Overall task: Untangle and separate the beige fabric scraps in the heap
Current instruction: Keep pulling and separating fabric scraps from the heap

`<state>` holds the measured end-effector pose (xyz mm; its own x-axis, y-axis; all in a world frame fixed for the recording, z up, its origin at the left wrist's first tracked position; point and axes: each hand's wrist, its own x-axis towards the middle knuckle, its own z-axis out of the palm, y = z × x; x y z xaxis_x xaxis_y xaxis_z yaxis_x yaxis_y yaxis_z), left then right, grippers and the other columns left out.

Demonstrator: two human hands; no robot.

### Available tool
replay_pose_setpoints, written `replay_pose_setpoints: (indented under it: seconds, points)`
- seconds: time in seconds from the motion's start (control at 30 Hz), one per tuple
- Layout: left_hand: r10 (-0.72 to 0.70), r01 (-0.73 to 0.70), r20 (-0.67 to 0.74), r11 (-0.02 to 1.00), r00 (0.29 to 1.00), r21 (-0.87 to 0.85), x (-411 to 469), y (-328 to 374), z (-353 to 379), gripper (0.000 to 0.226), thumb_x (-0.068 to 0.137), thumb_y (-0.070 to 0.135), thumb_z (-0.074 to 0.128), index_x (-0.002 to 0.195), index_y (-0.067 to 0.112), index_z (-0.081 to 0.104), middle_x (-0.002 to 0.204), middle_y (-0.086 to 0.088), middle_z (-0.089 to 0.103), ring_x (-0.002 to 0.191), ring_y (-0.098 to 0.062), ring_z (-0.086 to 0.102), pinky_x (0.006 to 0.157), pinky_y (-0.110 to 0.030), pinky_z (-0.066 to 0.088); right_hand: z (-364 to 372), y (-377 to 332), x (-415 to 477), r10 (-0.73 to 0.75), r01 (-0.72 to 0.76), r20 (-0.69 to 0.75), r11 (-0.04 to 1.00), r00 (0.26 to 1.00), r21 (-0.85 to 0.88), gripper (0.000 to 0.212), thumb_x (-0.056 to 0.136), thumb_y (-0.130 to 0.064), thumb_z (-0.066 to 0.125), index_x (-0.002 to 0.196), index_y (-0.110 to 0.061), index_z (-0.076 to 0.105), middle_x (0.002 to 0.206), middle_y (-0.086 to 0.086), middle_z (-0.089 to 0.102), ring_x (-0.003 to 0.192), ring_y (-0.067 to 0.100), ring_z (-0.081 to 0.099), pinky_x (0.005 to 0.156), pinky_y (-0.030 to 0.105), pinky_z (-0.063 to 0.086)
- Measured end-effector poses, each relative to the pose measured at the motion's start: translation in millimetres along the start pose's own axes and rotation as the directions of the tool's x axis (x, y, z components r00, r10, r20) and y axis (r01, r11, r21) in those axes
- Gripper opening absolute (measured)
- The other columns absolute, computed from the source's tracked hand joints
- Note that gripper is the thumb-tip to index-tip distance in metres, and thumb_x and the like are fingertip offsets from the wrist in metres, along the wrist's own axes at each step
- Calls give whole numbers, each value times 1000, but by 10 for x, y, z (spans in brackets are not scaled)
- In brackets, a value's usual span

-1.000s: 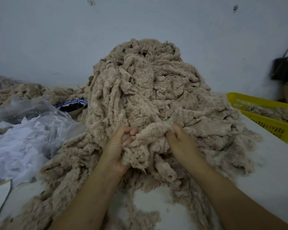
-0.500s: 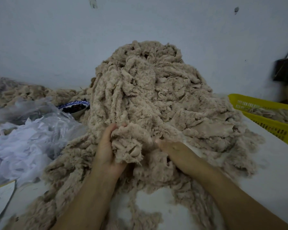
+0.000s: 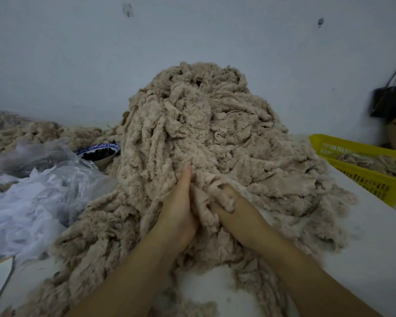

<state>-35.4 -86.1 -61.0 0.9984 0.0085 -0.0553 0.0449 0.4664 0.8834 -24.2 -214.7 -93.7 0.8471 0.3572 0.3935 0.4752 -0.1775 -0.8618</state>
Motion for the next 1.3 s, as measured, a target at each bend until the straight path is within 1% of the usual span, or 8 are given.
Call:
replay_pose_setpoints:
  seconds: [0.13,0.27,0.4,0.57,0.67,0.87,1.07,1.3]
  points:
    - [140,-177,121,904,983,389,2,-88,-137,56,89,68,47,121,29,68,124,9,69,118,-10,63,97,-30,50,-271,67,113,266,-101,-194,796,944,597,25,99,-10,46,90,-18,67,77,-2,70,75,15,64,63,23,51]
    - [-15,-360,412,459,911,813,-17,-146,-368,60,78,79,52,131,50,46,132,40,37,123,20,35,94,-7,35,-599,120,119,517,32,-206,325,831,945,40,100,-49,49,124,-17,47,122,12,65,98,22,73,74,28,58]
    - [101,-477,468,123,878,870,59,-229,-423,11,95,42,62,101,33,62,105,21,50,103,12,39,86,-10,32,-390,257,74,559,-375,-151,709,815,598,47,101,-50,45,109,-9,67,104,5,76,85,12,74,67,24,53]
    - [401,-322,117,495,909,807,113,-221,-475,22,101,33,54,80,31,60,78,17,65,69,6,58,59,-10,41,-222,124,-11,303,-299,77,953,950,-57,19,88,-65,56,97,-53,68,96,-32,68,86,-12,62,64,3,43]
    - [312,-176,-137,788,940,590,120,-208,-503,25,104,33,49,84,24,60,85,4,71,83,-14,67,72,-33,56,-176,203,-39,245,-114,261,894,934,-434,26,93,-52,60,111,-33,64,104,-9,61,96,10,58,78,16,45]
    - [113,-78,-158,973,981,215,98,-127,-438,23,106,29,46,95,12,59,85,-8,68,73,-22,62,66,-33,53,-244,84,13,262,-258,-94,964,960,58,24,100,-29,55,77,-22,55,73,-5,55,59,3,47,51,12,34]
    - [52,-147,331,952,942,269,6,-143,-381,43,100,38,54,93,-4,63,58,-7,52,38,-9,30,42,-20,29,-210,28,21,326,-267,-85,875,941,405,28,101,-20,51,75,-24,59,68,-5,64,58,10,60,55,22,48]
    - [68,-63,80,996,994,-66,65,-73,-448,23,89,28,60,97,7,61,52,-1,53,40,-10,43,38,-21,34,-157,-9,11,276,-246,-9,869,961,430,29,101,-32,52,77,-33,68,81,-5,70,45,12,49,45,20,38]
